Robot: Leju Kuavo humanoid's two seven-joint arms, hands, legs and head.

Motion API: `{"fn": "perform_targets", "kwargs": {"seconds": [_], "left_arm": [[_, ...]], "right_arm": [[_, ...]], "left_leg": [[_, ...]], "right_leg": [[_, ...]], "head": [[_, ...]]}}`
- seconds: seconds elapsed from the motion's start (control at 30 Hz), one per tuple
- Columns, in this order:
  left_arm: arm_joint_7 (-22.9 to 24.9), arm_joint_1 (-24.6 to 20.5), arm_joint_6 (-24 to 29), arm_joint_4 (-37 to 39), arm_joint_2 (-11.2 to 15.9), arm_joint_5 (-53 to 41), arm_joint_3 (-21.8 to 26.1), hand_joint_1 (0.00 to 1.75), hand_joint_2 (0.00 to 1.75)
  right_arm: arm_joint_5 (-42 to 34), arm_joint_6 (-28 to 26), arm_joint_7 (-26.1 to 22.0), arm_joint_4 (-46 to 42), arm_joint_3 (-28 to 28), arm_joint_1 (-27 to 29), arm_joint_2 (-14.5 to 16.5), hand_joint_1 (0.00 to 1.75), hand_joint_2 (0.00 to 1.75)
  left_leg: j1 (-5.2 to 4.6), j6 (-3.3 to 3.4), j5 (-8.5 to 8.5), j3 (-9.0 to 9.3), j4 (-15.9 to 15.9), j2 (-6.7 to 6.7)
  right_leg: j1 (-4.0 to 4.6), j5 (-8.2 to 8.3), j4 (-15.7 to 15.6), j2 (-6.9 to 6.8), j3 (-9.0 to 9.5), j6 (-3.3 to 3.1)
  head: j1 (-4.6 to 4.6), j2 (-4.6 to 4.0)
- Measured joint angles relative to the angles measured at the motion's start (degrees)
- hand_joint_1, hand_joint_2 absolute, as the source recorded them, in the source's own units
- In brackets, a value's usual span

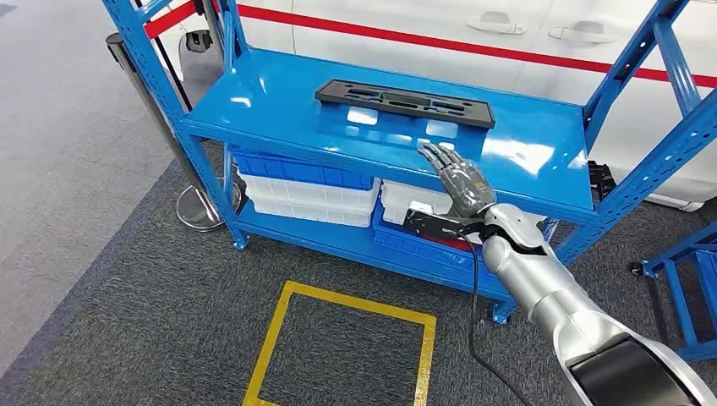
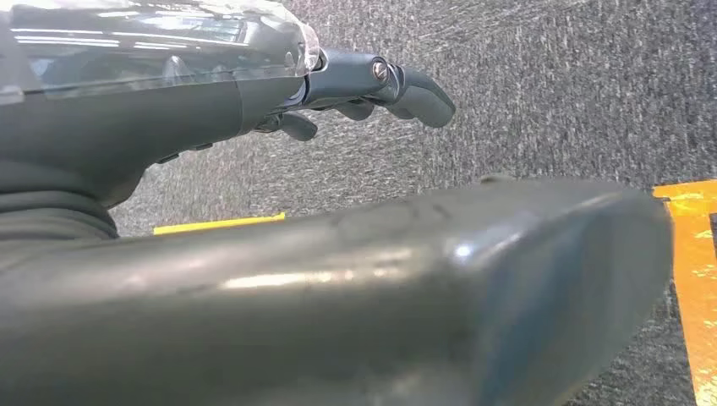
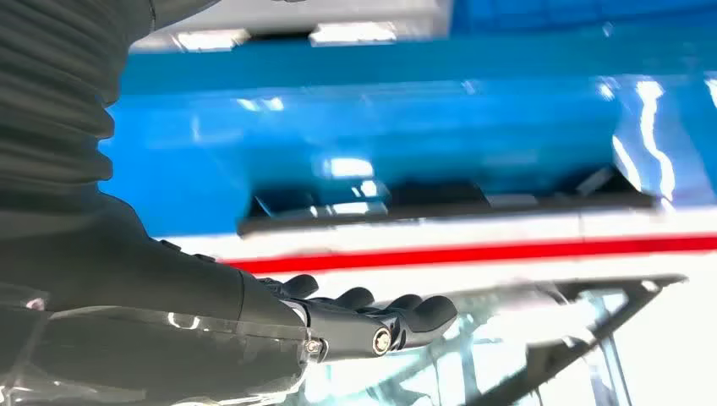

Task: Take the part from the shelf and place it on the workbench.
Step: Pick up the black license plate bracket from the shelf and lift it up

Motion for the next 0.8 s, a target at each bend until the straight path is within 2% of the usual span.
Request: {"fn": "perform_targets", "kwargs": {"seconds": [0.2,0.53,0.8], "left_arm": [[-3.7,0.3,-0.4,0.0,0.0,2.3,1.2,0.00,0.00],[-13.1,0.5,-2.4,0.0,0.2,7.7,5.9,0.00,0.00],[-13.4,0.7,-2.7,0.0,0.5,8.2,7.6,0.00,0.00]], "right_arm": [[0.5,2.8,2.7,-0.1,1.1,-1.5,1.5,0.00,1.75],[0.9,5.9,5.0,1.7,4.5,-1.7,2.2,0.00,1.75],[-0.2,5.0,5.0,3.1,5.2,-2.1,2.0,0.00,1.75]], "left_leg": [[0.00,0.00,0.00,-0.01,0.0,-0.01],[0.00,0.00,0.00,-0.03,0.0,-0.07],[0.00,0.00,0.00,-0.03,0.0,-0.07]], "right_leg": [[0.00,0.00,0.0,-0.02,-0.03,0.00],[0.00,0.00,0.0,-0.04,-0.03,0.00],[0.00,0.00,0.0,-0.03,-0.05,0.00]], "head": [[0.00,0.00],[0.00,0.00],[0.00,0.00]]}}
